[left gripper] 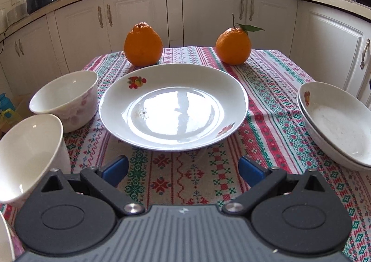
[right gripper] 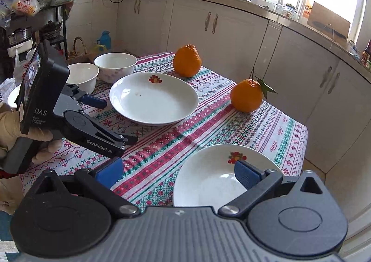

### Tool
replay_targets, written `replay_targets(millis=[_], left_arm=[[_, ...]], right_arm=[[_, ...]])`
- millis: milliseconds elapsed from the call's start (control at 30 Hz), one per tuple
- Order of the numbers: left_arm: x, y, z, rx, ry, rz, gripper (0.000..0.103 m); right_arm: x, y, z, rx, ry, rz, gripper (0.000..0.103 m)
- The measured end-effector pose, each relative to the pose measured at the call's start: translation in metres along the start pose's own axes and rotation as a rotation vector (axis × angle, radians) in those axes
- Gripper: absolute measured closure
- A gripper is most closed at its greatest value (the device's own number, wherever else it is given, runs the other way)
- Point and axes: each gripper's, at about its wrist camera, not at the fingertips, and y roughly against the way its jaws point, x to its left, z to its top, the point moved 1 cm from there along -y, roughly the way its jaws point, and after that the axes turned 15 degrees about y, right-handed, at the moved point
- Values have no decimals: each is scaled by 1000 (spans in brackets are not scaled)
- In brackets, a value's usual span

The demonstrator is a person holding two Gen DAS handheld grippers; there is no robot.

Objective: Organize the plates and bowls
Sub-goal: 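Move the right tool to the white fruit-print plate and grasp its rim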

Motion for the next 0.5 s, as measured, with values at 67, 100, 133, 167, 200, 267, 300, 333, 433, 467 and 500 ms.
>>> replay_targets(millis=[67,100,133,167,200,267,300,333,433,467,500], left_arm=[[2,-4,-1,17,11,-4,2],[2,-6,-2,18,12,1,1],[3,-6,-3,11,13,4,1],[3,-6,-3,7,16,2,1],[3,-6,-3,3,16,2,1],[2,-7,-3,-5,21,7,1],[2,-8,-2,-6,25,10,1],[2,-9,-1,-7,30,14,1],[4,-11,2,-8,37,22,1],[5,-12,3,-9,39,24,1],[6,-13,4,-12,43,28,1]], right_arm=[[-3,-9,5,7,10,14,0],[-4,-13,8,8,20,20,0],[-6,-19,11,11,30,33,0],[-9,-24,14,12,39,45,0],[-11,-29,17,14,46,55,0],[-17,-39,22,16,59,80,0],[-20,-45,26,15,64,95,0],[-23,-50,29,14,67,108,0],[-33,-65,40,10,79,151,0],[-36,-70,43,9,84,165,0],[-39,-75,47,9,90,178,0]])
